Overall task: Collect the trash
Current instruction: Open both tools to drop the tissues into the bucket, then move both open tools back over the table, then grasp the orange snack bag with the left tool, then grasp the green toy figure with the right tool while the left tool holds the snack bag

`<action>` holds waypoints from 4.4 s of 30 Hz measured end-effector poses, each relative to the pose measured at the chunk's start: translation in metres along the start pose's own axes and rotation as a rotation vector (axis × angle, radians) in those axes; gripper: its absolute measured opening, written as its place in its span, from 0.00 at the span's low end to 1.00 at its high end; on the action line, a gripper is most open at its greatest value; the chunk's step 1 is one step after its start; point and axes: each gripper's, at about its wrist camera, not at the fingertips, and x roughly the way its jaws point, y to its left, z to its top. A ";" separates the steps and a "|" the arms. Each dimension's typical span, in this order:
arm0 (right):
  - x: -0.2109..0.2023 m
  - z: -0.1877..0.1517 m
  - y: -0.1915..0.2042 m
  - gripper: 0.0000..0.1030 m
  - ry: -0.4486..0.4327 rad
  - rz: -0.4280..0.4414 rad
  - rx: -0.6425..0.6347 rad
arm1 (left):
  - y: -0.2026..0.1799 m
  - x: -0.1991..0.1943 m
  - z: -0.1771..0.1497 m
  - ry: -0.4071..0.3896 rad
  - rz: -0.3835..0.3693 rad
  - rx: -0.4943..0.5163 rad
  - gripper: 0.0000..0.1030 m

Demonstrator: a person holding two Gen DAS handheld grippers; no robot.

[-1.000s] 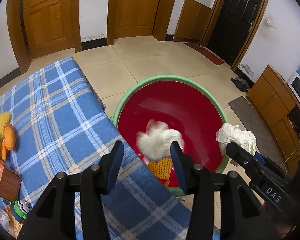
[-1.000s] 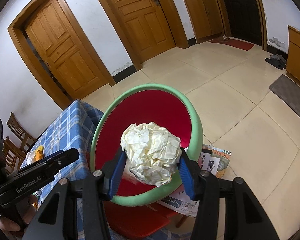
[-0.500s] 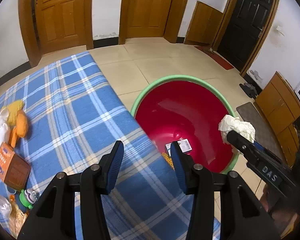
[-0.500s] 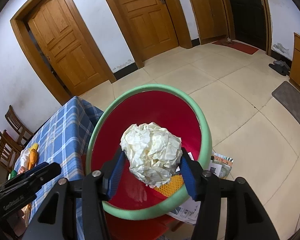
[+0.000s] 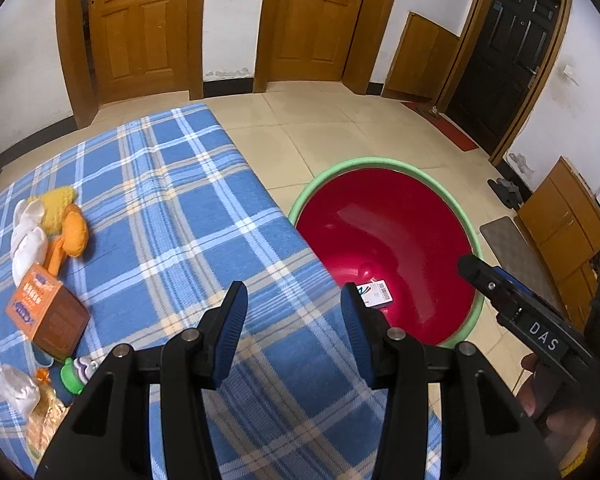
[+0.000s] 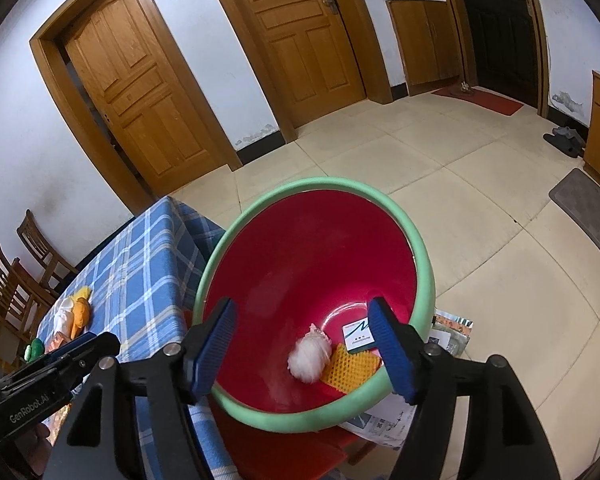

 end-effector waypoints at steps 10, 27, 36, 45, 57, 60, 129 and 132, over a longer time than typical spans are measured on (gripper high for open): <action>-0.021 -0.004 0.016 0.73 -0.014 0.013 -0.018 | 0.010 -0.026 -0.005 -0.038 0.015 -0.024 0.47; -0.057 -0.022 0.063 0.84 -0.030 0.092 -0.113 | 0.055 -0.079 -0.031 -0.099 0.097 -0.121 0.47; -0.067 -0.034 0.083 0.96 -0.020 0.145 -0.152 | 0.100 -0.107 -0.056 -0.116 0.191 -0.210 0.48; -0.061 -0.048 0.096 0.97 0.021 0.165 -0.173 | 0.151 -0.123 -0.089 -0.097 0.283 -0.315 0.49; -0.057 -0.056 0.104 0.97 0.057 0.170 -0.191 | 0.165 -0.099 -0.116 0.003 0.240 -0.321 0.50; -0.056 -0.057 0.105 0.97 0.062 0.168 -0.194 | 0.162 -0.089 -0.116 0.017 0.248 -0.299 0.50; 0.059 -0.119 0.280 0.76 0.250 0.227 -0.626 | 0.274 -0.147 -0.169 -0.157 0.337 -0.592 0.37; 0.061 -0.120 0.284 0.68 0.236 0.228 -0.653 | 0.274 -0.146 -0.170 -0.157 0.338 -0.595 0.37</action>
